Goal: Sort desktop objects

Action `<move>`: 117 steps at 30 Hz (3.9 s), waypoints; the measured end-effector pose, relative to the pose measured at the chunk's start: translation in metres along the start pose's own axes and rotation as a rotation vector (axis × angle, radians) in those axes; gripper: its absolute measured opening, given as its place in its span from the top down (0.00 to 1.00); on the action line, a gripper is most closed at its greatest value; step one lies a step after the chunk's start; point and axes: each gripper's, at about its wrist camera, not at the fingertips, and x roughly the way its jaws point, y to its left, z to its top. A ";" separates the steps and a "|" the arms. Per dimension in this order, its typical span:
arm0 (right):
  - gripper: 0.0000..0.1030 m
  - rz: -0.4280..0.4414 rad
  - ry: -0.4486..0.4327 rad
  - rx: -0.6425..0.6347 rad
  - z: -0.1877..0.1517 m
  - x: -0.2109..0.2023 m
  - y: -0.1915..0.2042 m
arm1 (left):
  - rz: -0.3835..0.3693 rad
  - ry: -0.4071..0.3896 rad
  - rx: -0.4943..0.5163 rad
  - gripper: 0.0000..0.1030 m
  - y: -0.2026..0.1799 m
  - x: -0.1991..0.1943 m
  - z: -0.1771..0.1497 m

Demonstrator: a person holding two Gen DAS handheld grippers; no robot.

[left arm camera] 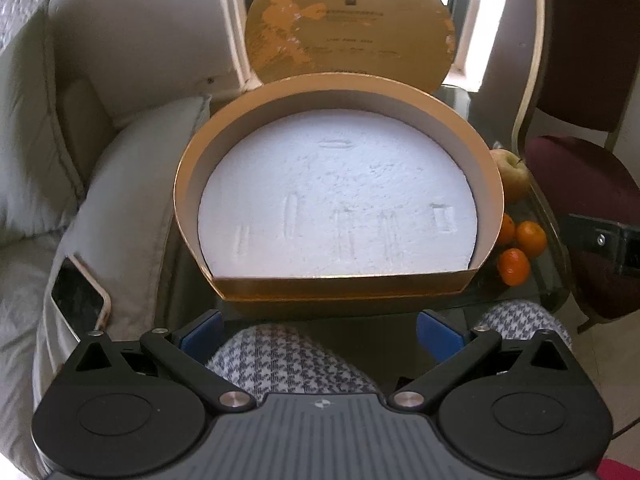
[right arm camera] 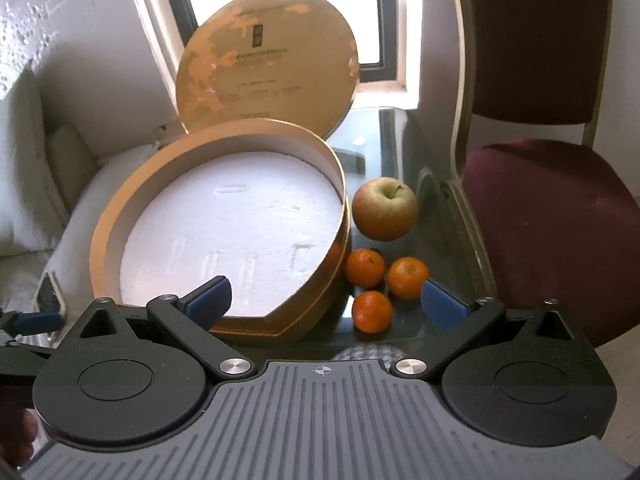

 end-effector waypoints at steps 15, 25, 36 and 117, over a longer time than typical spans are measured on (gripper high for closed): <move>0.00 0.055 0.016 0.015 -0.005 -0.001 -0.013 | 0.013 -0.017 -0.001 0.00 -0.011 -0.004 -0.001; 0.00 0.077 0.007 0.011 -0.003 0.003 -0.012 | 0.035 -0.027 0.011 0.00 -0.017 -0.010 -0.004; 0.00 0.059 0.025 0.016 -0.005 0.007 -0.012 | 0.028 -0.023 0.042 0.00 -0.022 -0.009 -0.003; 0.51 0.140 0.359 0.493 -0.013 0.177 -0.104 | 0.006 0.092 0.023 0.06 -0.025 0.031 0.011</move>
